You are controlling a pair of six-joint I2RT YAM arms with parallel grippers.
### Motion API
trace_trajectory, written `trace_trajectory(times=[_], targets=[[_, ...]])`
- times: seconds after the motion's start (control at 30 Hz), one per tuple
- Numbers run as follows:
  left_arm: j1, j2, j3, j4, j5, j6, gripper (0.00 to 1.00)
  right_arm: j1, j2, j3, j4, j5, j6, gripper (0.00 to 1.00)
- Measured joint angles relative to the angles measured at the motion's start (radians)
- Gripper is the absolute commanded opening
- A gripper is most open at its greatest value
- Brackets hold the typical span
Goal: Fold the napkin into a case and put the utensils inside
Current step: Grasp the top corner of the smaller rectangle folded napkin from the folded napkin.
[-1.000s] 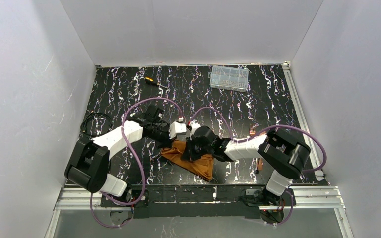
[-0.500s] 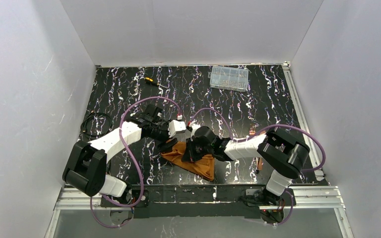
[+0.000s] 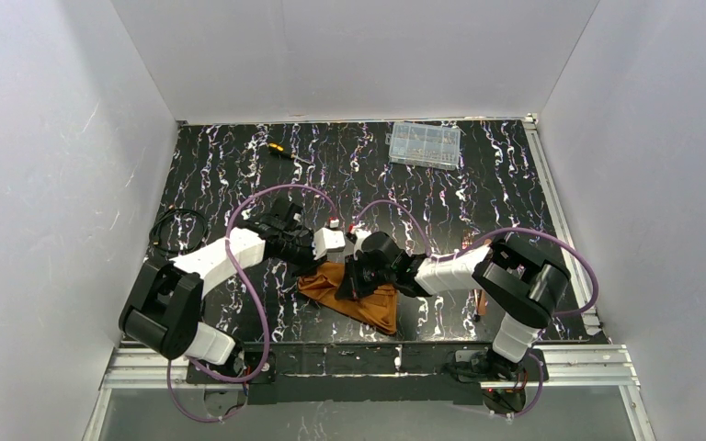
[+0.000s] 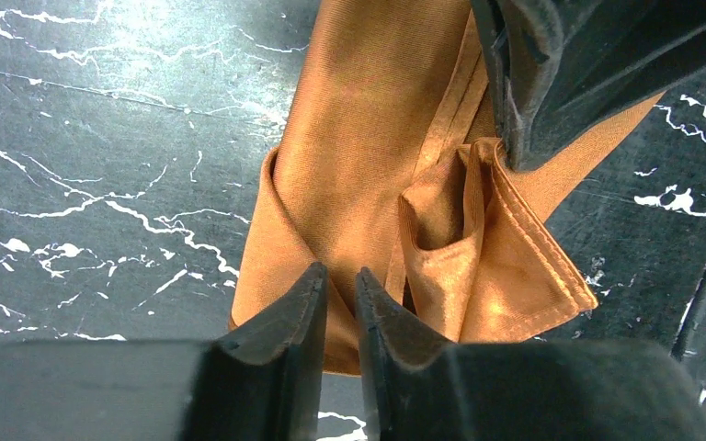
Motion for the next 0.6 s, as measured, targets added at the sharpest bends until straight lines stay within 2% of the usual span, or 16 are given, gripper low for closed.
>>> trace_trajectory(times=[0.07, 0.13, 0.17, 0.27, 0.37, 0.57, 0.6], targets=[[0.0, 0.006, 0.0, 0.006, 0.0, 0.006, 0.19, -0.001, 0.0, 0.0, 0.006, -0.004, 0.002, 0.01], [0.0, 0.009, 0.0, 0.011, -0.001, 0.01, 0.39, -0.003, 0.0, 0.0, 0.012, -0.008, 0.003, 0.01], [-0.001, 0.011, -0.001, 0.014, -0.002, 0.014, 0.44, -0.003, 0.0, 0.0, 0.015, -0.01, 0.005, 0.01], [-0.005, 0.011, -0.003, 0.019, -0.009, 0.016, 0.47, -0.005, 0.0, 0.0, 0.018, -0.015, 0.006, 0.01], [-0.01, 0.011, -0.003, 0.023, -0.016, 0.014, 0.38, -0.005, 0.0, 0.0, 0.018, -0.016, 0.007, 0.01], [-0.025, 0.018, -0.006, 0.038, -0.05, 0.021, 0.01, -0.006, 0.0, 0.0, 0.019, -0.016, 0.014, 0.01], [-0.026, 0.02, -0.006, 0.039, -0.056, 0.023, 0.0, -0.006, 0.0, 0.0, 0.02, -0.016, 0.016, 0.01]])
